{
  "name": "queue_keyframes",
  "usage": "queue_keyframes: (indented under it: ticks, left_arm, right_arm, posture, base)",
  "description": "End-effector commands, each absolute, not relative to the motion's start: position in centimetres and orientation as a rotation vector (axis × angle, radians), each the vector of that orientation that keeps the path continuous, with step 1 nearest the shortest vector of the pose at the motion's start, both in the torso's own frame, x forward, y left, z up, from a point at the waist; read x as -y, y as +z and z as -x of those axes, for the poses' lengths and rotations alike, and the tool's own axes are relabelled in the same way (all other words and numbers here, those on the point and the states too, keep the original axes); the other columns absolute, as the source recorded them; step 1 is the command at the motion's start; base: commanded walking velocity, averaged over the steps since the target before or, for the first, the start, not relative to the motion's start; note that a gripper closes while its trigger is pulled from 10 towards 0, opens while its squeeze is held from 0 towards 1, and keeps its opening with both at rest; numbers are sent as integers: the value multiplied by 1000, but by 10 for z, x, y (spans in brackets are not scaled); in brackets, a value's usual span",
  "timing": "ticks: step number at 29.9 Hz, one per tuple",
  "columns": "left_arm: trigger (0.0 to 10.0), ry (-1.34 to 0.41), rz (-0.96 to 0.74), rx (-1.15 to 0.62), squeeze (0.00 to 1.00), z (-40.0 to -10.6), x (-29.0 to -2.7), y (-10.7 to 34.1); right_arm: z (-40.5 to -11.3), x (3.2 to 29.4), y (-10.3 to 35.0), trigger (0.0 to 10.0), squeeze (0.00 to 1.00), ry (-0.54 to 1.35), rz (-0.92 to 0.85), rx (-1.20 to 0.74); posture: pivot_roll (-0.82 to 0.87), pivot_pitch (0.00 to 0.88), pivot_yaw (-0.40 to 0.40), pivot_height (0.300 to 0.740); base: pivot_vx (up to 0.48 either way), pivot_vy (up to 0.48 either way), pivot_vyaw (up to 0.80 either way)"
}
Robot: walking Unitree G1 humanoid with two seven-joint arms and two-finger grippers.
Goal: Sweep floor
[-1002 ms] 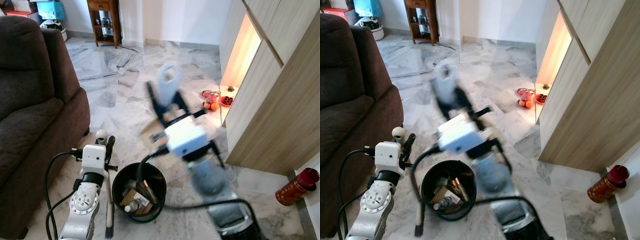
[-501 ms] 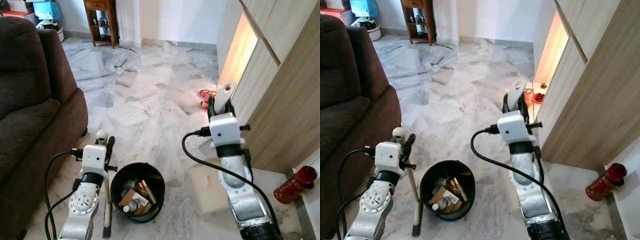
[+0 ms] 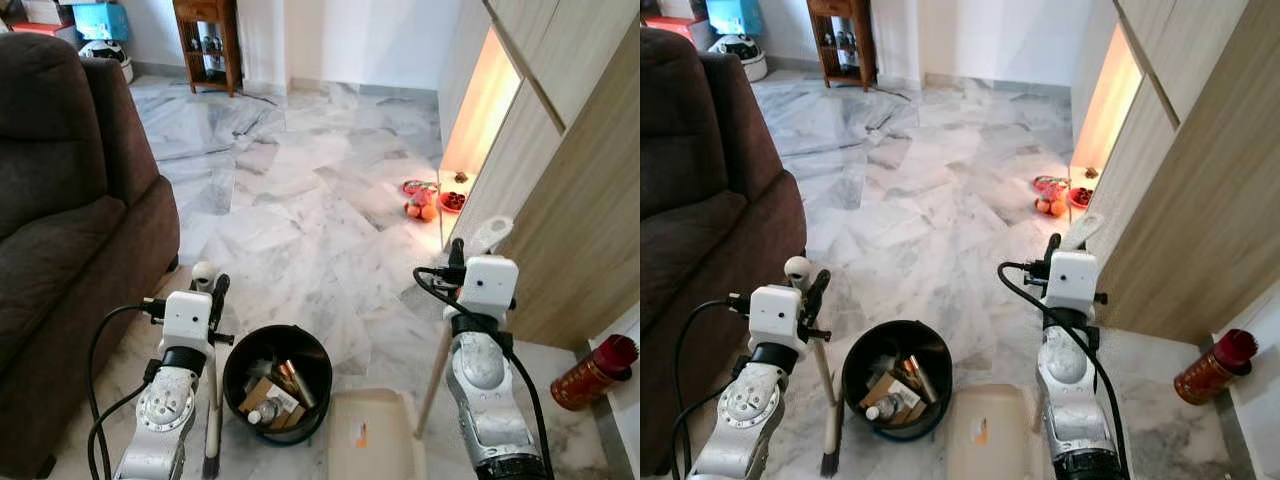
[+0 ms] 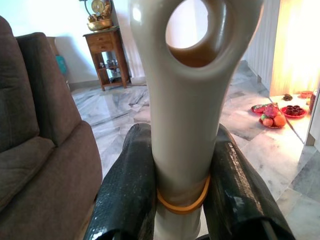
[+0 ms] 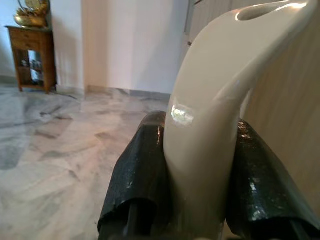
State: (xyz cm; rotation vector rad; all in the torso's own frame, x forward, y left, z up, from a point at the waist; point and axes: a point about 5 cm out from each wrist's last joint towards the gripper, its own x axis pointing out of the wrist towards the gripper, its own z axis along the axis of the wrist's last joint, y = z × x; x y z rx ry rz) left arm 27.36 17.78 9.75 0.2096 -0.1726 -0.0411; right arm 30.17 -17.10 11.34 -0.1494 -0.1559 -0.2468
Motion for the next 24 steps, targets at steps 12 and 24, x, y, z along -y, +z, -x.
queue_keyframes:
  ticks: [12,24]
  left_arm:
    - [10000,-28,-334,276,0,-281,-200,127]
    - [10000,-155,-287,342,0,-289,-192,147]
  right_arm:
    - [-304,174,123,10000,0,-291,131,239]
    - [-305,171,126,10000,0,-288,117,261]
  posture:
    - [163,51,-24,740]
    - [165,54,-29,740]
  base:
    - [0,0,0]
    - [0,0,0]
